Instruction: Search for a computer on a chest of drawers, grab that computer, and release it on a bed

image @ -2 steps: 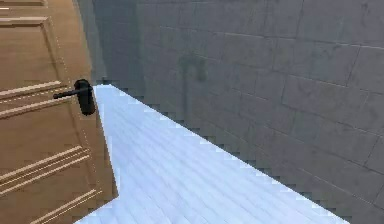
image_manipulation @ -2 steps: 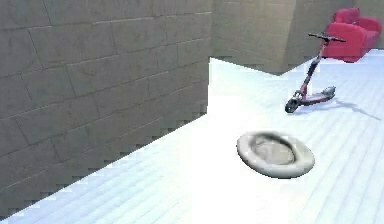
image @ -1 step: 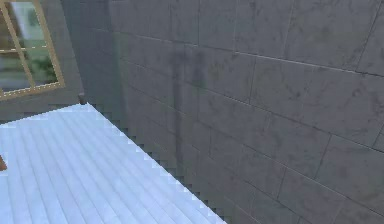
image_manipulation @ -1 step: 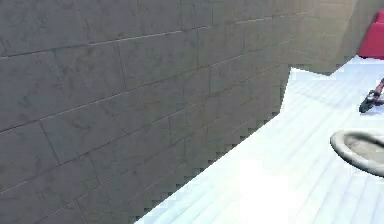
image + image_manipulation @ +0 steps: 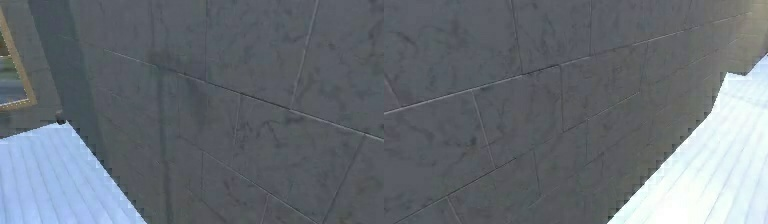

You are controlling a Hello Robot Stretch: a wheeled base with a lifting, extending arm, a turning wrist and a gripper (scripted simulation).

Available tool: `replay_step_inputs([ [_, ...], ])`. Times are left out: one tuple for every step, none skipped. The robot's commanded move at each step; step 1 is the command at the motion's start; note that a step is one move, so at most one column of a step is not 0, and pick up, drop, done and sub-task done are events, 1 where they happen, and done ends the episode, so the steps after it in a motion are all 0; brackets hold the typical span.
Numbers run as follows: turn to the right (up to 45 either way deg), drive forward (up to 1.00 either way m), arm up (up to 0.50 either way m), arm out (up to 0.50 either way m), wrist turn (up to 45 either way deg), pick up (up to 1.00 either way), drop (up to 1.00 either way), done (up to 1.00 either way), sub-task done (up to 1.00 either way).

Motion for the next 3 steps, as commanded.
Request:
replay_step_inputs([
  [-36.0, 0.0, 0.0, 0.0, 0.0, 0.0, 0.0, 0.0, 0.0],
  [0.0, 0.4, 0.0, 0.0, 0.0, 0.0, 0.0, 0.0, 0.0],
  [-18.0, 0.0, 0.0, 0.0, 0.0, 0.0, 0.0, 0.0, 0.0],
])
